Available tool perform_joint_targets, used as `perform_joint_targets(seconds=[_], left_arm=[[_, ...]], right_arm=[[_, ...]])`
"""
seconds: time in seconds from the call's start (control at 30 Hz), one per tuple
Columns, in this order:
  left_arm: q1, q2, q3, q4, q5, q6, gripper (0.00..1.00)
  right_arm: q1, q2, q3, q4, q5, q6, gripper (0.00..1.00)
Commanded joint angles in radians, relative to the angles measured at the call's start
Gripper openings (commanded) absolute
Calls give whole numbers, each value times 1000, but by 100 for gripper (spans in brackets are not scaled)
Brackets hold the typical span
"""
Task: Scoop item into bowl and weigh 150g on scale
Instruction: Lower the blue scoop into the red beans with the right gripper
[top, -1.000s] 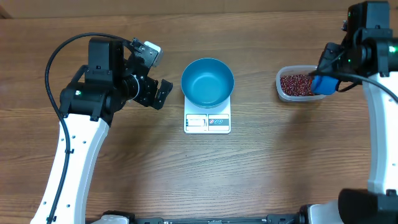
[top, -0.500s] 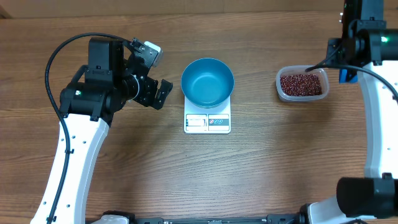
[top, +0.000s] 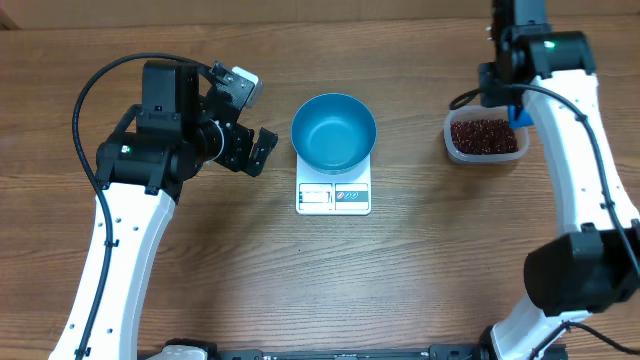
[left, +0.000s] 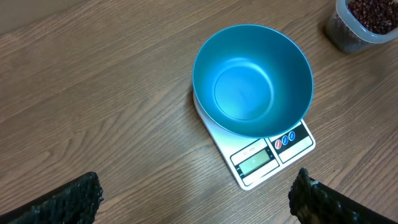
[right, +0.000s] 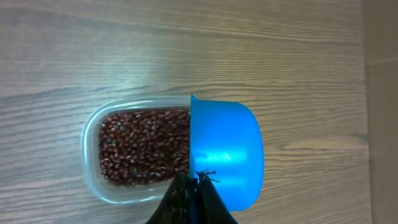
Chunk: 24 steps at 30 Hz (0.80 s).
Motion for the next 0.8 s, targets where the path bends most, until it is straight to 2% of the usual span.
perform_joint_targets(seconds=[0.0,0.33,0.77], left_arm=[[-6,0,-3,0,15,-7,99],[-6,0,-3,0,15,-7,99],[-6,0,-3,0,15,-7,99]], right_arm=[[-2,13,21,4,19,-11,4],[-2,71,14,-44,15,35,4],[-2,95,-18,-27,14,65,4]])
